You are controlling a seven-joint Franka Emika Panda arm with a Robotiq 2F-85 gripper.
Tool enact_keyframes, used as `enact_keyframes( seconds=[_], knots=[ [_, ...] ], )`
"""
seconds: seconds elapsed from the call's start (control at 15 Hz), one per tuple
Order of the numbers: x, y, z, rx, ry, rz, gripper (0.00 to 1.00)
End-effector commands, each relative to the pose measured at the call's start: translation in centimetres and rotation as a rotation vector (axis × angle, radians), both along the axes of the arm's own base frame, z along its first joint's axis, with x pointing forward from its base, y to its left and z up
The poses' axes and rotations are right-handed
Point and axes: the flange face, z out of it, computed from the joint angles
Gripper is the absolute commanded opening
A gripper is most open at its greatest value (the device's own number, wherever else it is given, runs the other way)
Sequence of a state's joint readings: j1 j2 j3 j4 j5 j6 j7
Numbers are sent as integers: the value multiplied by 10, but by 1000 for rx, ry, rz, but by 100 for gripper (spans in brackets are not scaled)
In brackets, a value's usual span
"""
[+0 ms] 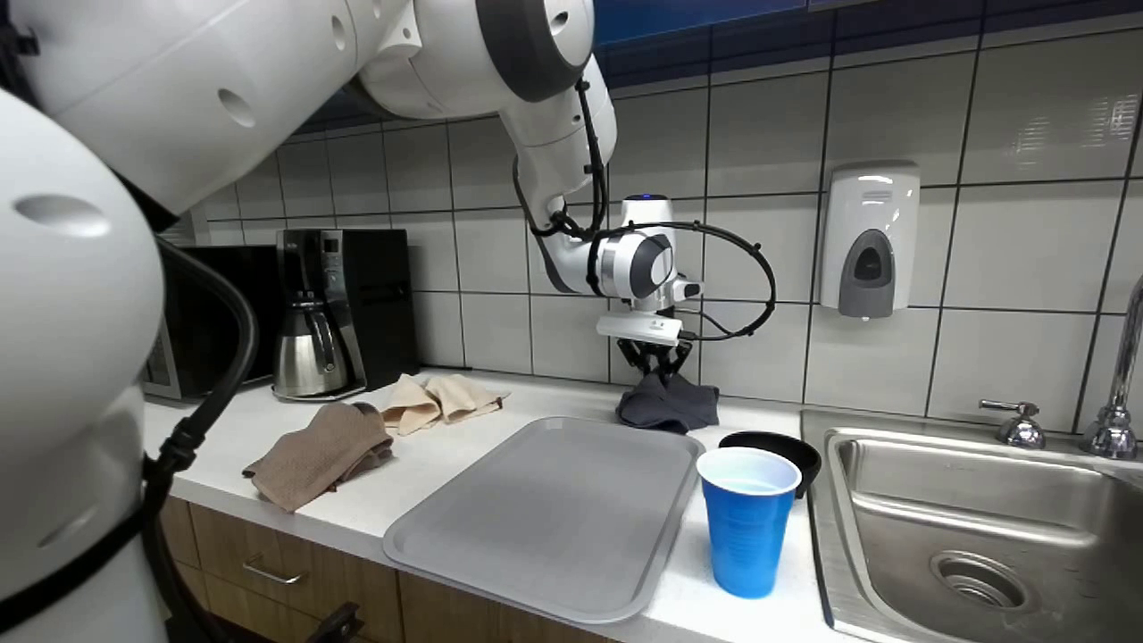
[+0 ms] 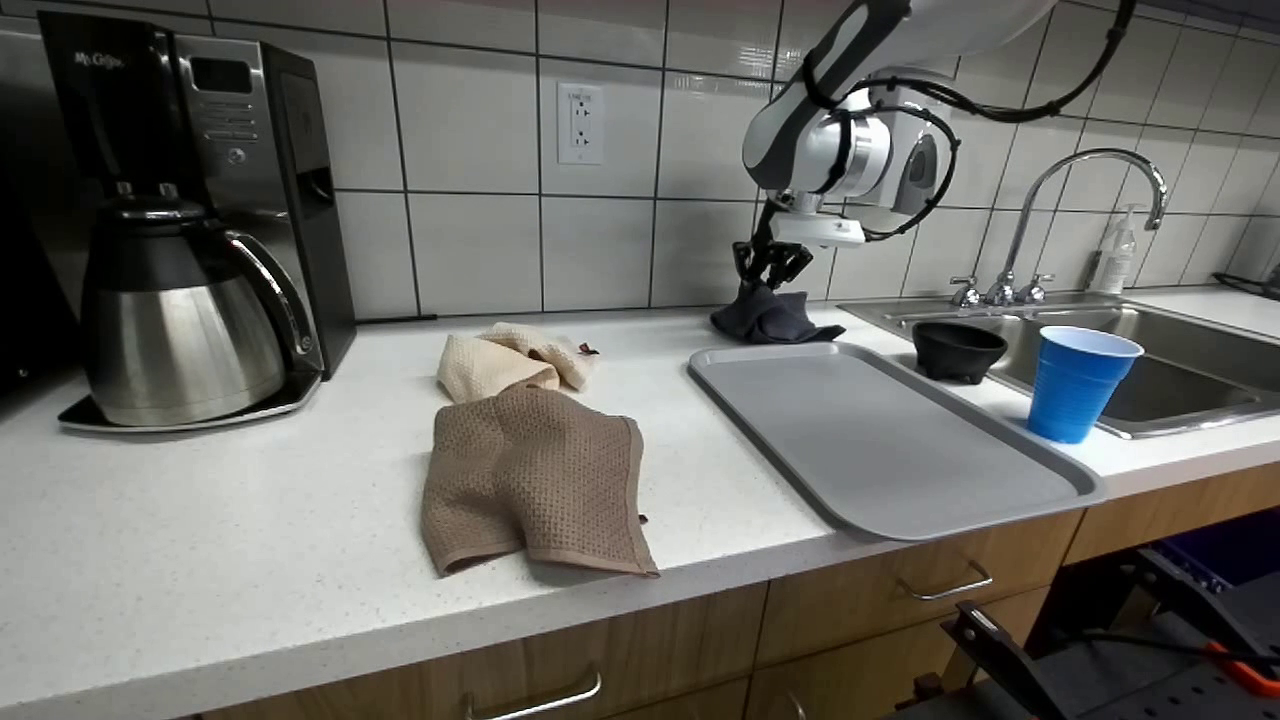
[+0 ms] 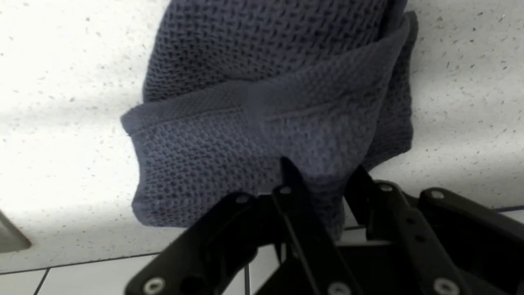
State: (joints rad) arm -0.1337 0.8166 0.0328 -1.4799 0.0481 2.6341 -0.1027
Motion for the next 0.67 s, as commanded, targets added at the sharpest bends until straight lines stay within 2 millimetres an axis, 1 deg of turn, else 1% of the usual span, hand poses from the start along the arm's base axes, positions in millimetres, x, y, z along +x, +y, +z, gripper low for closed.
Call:
enact_keyframes(
  seconds=[0.0, 0.27, 0.33, 0.6],
  knots=[
    [6, -1, 5, 8, 14, 17, 66],
    [6, -1, 10, 9, 12, 16, 96],
    [6, -1, 11, 10, 11, 16, 99],
    [3, 1, 15, 10, 9, 14, 100]
  ],
)
